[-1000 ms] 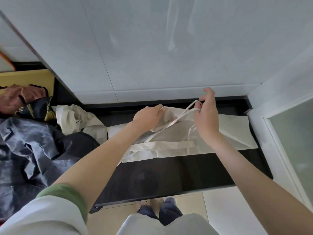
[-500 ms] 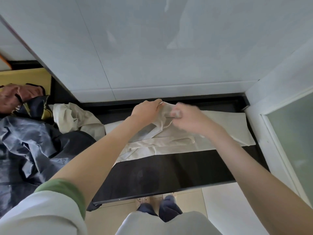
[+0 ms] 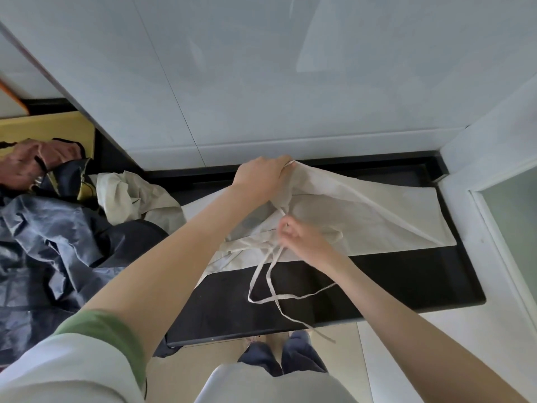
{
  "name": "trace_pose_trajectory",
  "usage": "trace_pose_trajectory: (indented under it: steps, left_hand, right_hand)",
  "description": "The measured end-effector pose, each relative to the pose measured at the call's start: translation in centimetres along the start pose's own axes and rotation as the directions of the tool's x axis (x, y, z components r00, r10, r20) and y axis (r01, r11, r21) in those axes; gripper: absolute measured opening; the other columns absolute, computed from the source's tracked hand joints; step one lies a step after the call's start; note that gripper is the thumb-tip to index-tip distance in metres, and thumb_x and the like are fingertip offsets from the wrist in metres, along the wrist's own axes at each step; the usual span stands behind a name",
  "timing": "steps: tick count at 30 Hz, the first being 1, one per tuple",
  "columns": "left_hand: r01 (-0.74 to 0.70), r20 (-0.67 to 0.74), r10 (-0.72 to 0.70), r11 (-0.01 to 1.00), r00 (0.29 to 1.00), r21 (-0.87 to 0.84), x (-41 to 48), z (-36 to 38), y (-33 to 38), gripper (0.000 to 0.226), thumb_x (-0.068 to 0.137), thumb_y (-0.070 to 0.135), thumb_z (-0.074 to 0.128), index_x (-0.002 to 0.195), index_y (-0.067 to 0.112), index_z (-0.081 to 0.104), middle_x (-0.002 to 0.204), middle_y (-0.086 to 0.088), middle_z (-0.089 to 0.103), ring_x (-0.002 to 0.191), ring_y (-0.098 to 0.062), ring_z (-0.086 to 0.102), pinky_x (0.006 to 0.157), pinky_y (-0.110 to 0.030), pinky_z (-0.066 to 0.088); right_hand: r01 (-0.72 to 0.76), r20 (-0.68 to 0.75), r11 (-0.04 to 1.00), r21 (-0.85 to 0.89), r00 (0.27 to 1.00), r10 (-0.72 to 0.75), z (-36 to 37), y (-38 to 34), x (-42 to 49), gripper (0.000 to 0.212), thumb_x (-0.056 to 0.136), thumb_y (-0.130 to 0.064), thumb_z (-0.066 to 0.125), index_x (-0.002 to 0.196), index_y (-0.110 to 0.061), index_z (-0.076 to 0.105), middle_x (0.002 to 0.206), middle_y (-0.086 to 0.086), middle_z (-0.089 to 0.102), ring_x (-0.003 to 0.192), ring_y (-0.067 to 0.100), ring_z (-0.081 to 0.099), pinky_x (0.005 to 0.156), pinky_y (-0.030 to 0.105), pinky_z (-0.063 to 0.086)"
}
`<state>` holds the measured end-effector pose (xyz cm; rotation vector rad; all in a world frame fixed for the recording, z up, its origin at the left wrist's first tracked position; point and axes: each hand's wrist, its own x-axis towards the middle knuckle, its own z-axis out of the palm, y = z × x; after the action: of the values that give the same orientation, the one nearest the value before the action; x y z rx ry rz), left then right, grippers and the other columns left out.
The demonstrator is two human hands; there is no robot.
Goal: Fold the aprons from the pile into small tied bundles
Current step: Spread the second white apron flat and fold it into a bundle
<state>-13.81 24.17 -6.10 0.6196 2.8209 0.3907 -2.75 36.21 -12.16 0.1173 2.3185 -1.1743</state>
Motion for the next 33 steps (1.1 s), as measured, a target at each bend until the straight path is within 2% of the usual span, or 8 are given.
trace_pose_trajectory:
  steps: [5, 8, 12, 18, 21, 25, 30, 33]
  left_hand:
    - [0.022, -0.048, -0.021, 0.999, 0.999, 0.033, 0.2, -0.3, 0.2, 0.025, 0.1, 0.026, 0.038, 0.117, 0.024, 0.056, 0.085, -0.003, 0.054, 0.077, -0.025, 0.047, 0.064, -0.029, 0.032]
    - [0.007, -0.061, -0.003, 0.998, 0.998, 0.062, 0.1, -0.7, 0.4, 0.025, 0.099, 0.025, 0.04, 0.118, 0.024, 0.055, 0.082, 0.0, 0.048, 0.08, -0.028, 0.053, 0.063, -0.029, 0.033]
    - [-0.029, -0.047, 0.032, 0.998, 0.998, 0.058, -0.5, -1.0, 0.4, 0.031, 0.099, 0.021, 0.038, 0.125, 0.026, 0.053, 0.092, -0.003, 0.059, 0.083, -0.027, 0.054, 0.064, -0.031, 0.036]
    - [-0.083, 0.04, 0.081, 0.996, 0.996, 0.034, -1.8, -0.3, 0.2, 0.033, 0.103, 0.036, 0.029, 0.122, 0.028, 0.055, 0.082, 0.001, 0.058, 0.075, -0.022, 0.05, 0.066, -0.029, 0.034]
    - [-0.146, 0.098, 0.153, 0.987, 0.983, -0.072, -3.3, 1.1, -0.8, 0.031, 0.102, 0.031, 0.035, 0.128, 0.03, 0.052, 0.107, 0.003, 0.065, 0.098, -0.021, 0.059, 0.074, -0.03, 0.042]
    - [-0.157, 0.286, 0.167, 0.986, 0.944, -0.058, -6.4, 4.5, -2.1, 0.067, 0.089, 0.012, 0.051, 0.149, 0.024, 0.023, 0.155, -0.002, 0.025, 0.142, -0.022, 0.021, 0.112, -0.035, 0.02]
    - [-0.138, 0.528, 0.059, 0.984, 0.847, 0.111, -8.5, 8.2, -3.2, 0.091, 0.083, -0.003, 0.048, 0.152, 0.027, -0.005, 0.159, -0.006, -0.014, 0.146, -0.028, -0.017, 0.117, -0.056, 0.006]
    - [-0.188, 0.679, 0.014, 0.965, 0.734, 0.184, -8.6, 9.6, -3.2, 0.09, 0.084, 0.007, 0.047, 0.151, 0.031, -0.008, 0.158, -0.008, -0.018, 0.145, -0.034, -0.016, 0.115, -0.06, 0.008]
  right_hand:
    - [-0.126, -0.229, 0.936, -0.329, 0.972, 0.05, 0.1, 2.5, 3.7, 0.028, 0.097, -0.011, 0.042, 0.123, -0.007, 0.053, 0.123, 0.011, 0.052, 0.115, 0.027, 0.046, 0.096, 0.036, 0.037]
    - [-0.027, -0.237, 0.978, -0.205, 0.971, -0.023, 1.7, 1.9, 5.0, 0.031, 0.092, -0.004, 0.043, 0.119, -0.007, 0.056, 0.118, 0.01, 0.053, 0.11, 0.027, 0.047, 0.095, 0.039, 0.04]
    - [0.043, -0.075, 0.999, -0.008, 0.996, -0.044, 2.5, 0.3, 5.0, 0.027, 0.092, -0.01, 0.043, 0.115, -0.016, 0.054, 0.107, 0.004, 0.057, 0.092, 0.018, 0.055, 0.076, 0.034, 0.044]
    - [0.124, 0.033, 0.989, -0.077, 0.992, -0.121, 2.9, -0.4, 5.8, 0.011, 0.091, -0.027, 0.05, 0.094, -0.019, 0.057, 0.098, -0.011, 0.05, 0.097, 0.012, 0.048, 0.093, 0.038, 0.035]
    - [0.176, 0.128, 0.974, -0.143, 0.979, -0.158, 2.3, -0.6, 4.7, 0.018, 0.098, -0.031, 0.043, 0.087, -0.026, 0.056, 0.093, -0.021, 0.046, 0.092, 0.001, 0.042, 0.095, 0.034, 0.029]
    - [0.167, 0.12, 0.879, -0.446, 0.985, -0.126, 2.0, 2.0, 1.9, 0.034, 0.101, -0.036, 0.039, 0.131, -0.023, 0.047, 0.122, -0.006, 0.059, 0.101, 0.012, 0.06, 0.091, 0.029, 0.048]
    - [0.269, 0.048, 0.671, -0.691, 0.943, -0.329, 3.4, 4.5, -1.9, 0.039, 0.095, -0.023, 0.052, 0.133, -0.014, 0.051, 0.13, 0.001, 0.057, 0.12, 0.02, 0.054, 0.104, 0.034, 0.041]
    - [0.372, -0.06, 0.712, -0.595, 0.864, -0.501, 2.8, 4.6, -3.4, 0.019, 0.089, -0.018, 0.056, 0.1, -0.01, 0.07, 0.091, 0.002, 0.07, 0.082, 0.019, 0.066, 0.077, 0.029, 0.056]
